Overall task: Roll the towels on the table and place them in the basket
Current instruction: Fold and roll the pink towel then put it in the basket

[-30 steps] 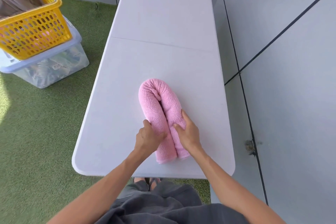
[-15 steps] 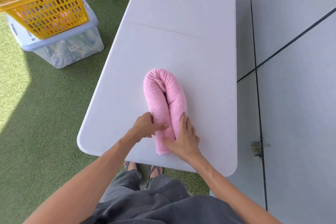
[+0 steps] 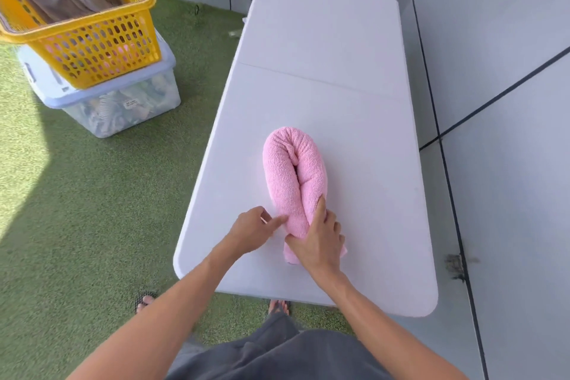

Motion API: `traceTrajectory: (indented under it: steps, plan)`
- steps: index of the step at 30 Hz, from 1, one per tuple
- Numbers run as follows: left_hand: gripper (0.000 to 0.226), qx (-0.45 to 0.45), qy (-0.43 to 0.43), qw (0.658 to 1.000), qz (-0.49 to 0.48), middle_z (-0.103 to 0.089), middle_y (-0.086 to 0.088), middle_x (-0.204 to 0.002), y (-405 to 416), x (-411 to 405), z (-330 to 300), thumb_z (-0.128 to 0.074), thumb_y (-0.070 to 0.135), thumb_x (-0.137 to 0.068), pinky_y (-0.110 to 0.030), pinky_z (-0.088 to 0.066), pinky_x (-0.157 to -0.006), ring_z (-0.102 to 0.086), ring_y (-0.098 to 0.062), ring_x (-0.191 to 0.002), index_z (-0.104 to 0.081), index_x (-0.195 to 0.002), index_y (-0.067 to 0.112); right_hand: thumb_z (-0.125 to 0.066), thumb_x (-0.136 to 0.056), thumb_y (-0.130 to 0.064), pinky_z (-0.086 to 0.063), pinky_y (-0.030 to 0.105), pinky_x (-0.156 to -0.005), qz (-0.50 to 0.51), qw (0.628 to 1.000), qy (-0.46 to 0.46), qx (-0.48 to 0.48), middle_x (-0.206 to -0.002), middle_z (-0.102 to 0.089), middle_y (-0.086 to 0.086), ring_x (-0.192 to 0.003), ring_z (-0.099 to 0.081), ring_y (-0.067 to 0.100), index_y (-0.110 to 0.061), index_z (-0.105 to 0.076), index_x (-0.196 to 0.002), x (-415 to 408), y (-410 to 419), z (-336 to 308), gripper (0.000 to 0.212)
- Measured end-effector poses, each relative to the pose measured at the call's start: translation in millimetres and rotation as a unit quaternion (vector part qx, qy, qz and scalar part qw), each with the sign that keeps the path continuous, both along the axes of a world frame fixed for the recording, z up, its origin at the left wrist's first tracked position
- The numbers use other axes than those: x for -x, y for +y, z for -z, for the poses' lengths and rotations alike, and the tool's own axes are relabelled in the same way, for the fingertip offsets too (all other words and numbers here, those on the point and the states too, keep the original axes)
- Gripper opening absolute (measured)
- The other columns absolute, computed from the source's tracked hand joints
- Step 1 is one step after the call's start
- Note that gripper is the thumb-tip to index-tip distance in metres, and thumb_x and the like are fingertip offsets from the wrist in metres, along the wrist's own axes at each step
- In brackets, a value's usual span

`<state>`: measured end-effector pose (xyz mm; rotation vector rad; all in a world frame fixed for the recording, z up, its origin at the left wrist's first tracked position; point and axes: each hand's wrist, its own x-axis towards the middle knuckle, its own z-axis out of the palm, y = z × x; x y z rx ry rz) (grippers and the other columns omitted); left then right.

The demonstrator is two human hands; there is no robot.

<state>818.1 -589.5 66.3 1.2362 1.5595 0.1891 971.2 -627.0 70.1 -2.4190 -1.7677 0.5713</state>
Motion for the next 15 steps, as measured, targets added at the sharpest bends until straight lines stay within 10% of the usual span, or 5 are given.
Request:
traceTrajectory:
  steps: [15]
  plan:
    - [0.039, -0.229, 0.244, 0.940, -0.058, -0.054, -0.001, -0.124, 41, 378, -7, -0.052, 0.039, -0.095, -0.040, -0.045, -0.093, -0.053, -0.022, -0.113, -0.046, -0.128, 0.020, -0.072, -0.062, -0.058, -0.048, 0.042, -0.089, -0.075, 0.988, 0.131, -0.010, -0.123, -0.049, 0.007, -0.113, -0.053, 0.028, -0.033, -0.014, -0.149, 338, 101, -12, 0.107]
